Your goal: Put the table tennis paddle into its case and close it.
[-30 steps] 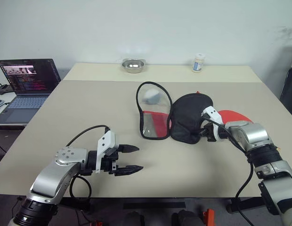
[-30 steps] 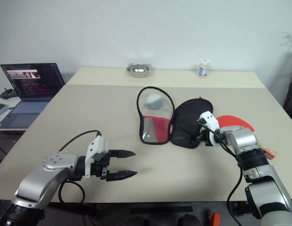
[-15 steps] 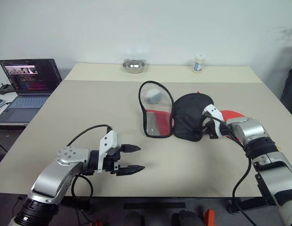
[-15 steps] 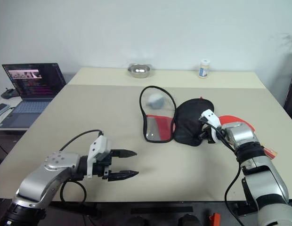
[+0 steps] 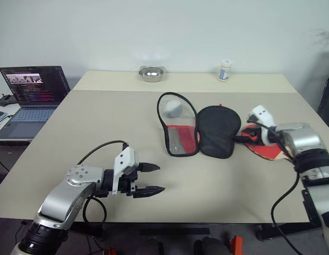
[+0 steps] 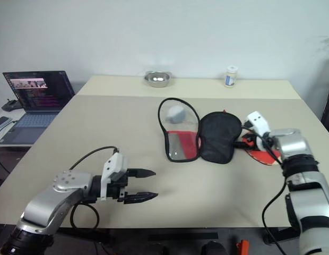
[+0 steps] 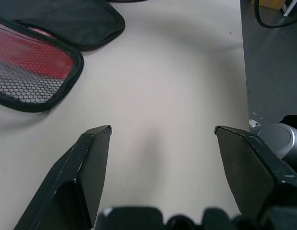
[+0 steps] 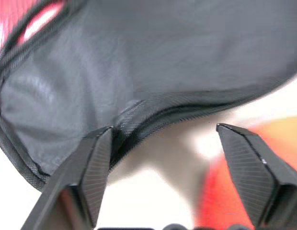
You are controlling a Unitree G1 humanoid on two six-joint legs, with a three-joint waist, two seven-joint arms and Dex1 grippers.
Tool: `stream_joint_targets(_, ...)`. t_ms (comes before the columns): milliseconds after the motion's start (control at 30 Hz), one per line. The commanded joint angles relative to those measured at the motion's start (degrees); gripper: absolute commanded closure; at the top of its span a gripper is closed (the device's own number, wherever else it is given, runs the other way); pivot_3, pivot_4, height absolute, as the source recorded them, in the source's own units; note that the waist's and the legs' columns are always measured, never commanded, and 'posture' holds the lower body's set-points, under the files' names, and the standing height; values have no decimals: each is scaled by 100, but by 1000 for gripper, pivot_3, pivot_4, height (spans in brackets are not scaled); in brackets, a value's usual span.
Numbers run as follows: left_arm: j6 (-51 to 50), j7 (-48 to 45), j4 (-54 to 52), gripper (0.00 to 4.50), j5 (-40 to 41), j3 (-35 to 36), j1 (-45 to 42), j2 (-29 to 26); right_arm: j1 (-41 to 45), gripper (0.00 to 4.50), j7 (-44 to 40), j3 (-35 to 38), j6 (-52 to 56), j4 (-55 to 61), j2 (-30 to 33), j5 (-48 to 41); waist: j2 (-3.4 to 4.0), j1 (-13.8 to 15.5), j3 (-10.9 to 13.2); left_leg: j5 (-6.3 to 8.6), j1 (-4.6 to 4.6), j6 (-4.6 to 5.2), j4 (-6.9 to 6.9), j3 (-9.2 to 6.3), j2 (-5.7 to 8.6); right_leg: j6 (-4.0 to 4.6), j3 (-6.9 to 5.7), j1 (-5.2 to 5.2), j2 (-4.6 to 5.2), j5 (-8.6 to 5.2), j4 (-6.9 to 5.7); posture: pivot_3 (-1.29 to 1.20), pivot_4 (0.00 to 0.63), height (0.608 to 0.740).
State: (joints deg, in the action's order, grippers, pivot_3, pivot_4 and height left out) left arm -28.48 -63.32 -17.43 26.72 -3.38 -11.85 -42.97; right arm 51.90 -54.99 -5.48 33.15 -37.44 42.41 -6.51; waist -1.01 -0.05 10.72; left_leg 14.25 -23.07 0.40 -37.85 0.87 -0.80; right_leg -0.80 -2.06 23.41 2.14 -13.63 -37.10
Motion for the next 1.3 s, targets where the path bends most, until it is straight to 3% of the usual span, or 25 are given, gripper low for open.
stream_joint_targets(33,-94,176,-304,714,123,10,-300,129,-364,764,-143,555,-44,676,470,-253,-1,16,0,0,0,0,0,-1,0,-1,-1,-1,0,0,0,0,150,740)
stream_joint_targets(233,-139,482,-283,714,77,-277,-1295,726,-1501,764,-500,1143,-1287,601,1193,-304,-4,83,2,0,-2,0,-7,0,9,-7,-3,-7,-10,0,3,0,150,740)
stream_joint_targets(400,77,317,55,714,-102,-609,-1821,1010,-1414,764,-543,877,-1762,-491,1519,131,0,-21,3,0,15,1,-5,49,8,-19,25,-7,-12,7,2,0,150,740)
stream_joint_targets(700,418,48,415,714,-325,-878,-2011,1099,-707,764,-712,417,-2081,-2030,1254,680,0,-152,4,0,34,1,-4,81,-10,-26,92,-2,-48,13,-6,0,150,740)
stream_joint_targets(1133,526,47,396,714,-405,-709,-1636,881,-334,764,-561,418,-2171,-2822,849,832,-1,-180,3,1,44,2,-7,110,-9,-38,128,2,-47,25,-5,0,150,740)
stream_joint_targets(1233,488,68,347,714,-392,-683,-1617,860,-243,1394,-433,490,-2165,-2911,789,807,-1,-186,3,1,50,2,-7,116,-10,-39,136,1,-49,30,-7,0,150,740)
stream_joint_targets(1300,469,77,328,714,-384,-672,-1616,850,-208,2064,-304,517,-2125,-2941,769,819,-1,-186,3,0,51,1,-7,116,-10,-40,138,1,-50,31,-9,0,150,740)
